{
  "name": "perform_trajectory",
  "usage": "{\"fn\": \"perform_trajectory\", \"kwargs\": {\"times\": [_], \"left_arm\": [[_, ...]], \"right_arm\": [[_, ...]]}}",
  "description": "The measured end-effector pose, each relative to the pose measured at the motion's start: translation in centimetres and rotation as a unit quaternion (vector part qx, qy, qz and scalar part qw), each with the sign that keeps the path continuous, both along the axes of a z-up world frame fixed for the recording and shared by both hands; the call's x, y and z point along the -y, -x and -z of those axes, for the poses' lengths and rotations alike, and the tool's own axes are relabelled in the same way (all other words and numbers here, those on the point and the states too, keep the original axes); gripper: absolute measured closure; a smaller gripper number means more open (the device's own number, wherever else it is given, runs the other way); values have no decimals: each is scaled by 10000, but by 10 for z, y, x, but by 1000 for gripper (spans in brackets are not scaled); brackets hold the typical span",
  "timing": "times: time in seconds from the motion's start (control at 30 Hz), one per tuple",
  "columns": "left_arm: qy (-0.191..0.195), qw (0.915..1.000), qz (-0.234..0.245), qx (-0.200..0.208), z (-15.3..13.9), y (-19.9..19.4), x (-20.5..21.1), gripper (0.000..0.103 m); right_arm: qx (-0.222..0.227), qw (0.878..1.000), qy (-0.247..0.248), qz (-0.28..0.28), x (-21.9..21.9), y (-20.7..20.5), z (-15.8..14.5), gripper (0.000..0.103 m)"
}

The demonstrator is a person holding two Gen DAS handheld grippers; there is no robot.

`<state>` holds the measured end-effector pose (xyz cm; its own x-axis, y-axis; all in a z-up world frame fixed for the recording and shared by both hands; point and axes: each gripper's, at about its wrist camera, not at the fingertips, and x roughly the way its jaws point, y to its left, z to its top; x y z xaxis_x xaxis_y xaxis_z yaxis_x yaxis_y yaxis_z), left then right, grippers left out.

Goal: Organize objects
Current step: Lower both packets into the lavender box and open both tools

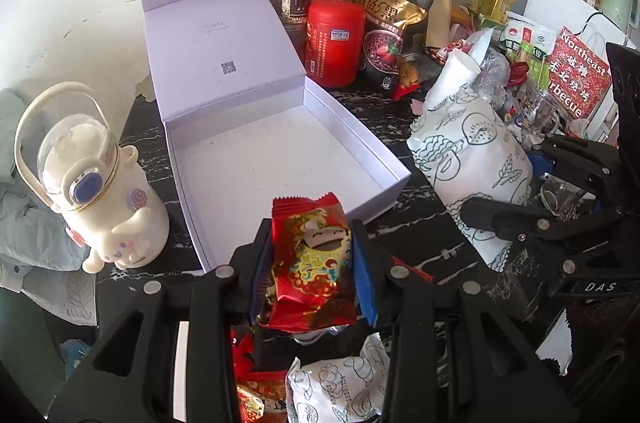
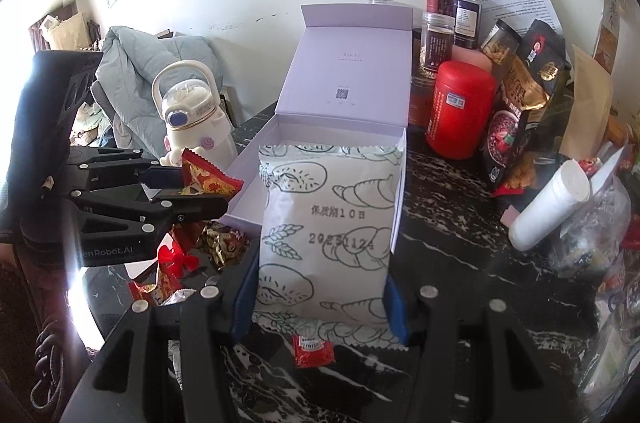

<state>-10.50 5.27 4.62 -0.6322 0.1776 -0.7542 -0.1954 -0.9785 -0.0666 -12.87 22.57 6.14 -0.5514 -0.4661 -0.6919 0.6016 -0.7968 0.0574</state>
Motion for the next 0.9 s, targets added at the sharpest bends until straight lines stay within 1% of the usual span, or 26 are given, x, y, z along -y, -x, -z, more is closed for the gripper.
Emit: {"fn": "perform_trajectory", "kwargs": {"times": [0.1, 0.27, 0.4, 0.53, 0.63, 0.77, 0.9], "left_arm": [[-37, 10000, -78, -30, -3, 13, 7, 68], [6, 9996, -205, -169, -10, 30, 14, 68], [-57, 9989, -392, -270, -15, 45, 23, 68], [-41, 9980, -501, -372, -19, 59, 26, 68], [-40, 9963, -690, -502, -23, 71, 32, 68], [-25, 9943, -887, -589, -21, 86, 39, 68], [-24, 9933, -1006, -575, -14, 102, 43, 68]], "right_arm": [[-48, 10000, 15, -41, 4, 14, -3, 49], [-127, 9997, 11, -192, 13, 37, -8, 49], [-221, 9993, 38, -282, 18, 55, -14, 49], [-249, 9987, 141, -422, 22, 75, -20, 49], [-307, 9982, 139, -492, 27, 91, -23, 49], [-379, 9977, 166, -537, 35, 111, -25, 49], [-339, 9974, 254, -587, 43, 131, -23, 49]]}}
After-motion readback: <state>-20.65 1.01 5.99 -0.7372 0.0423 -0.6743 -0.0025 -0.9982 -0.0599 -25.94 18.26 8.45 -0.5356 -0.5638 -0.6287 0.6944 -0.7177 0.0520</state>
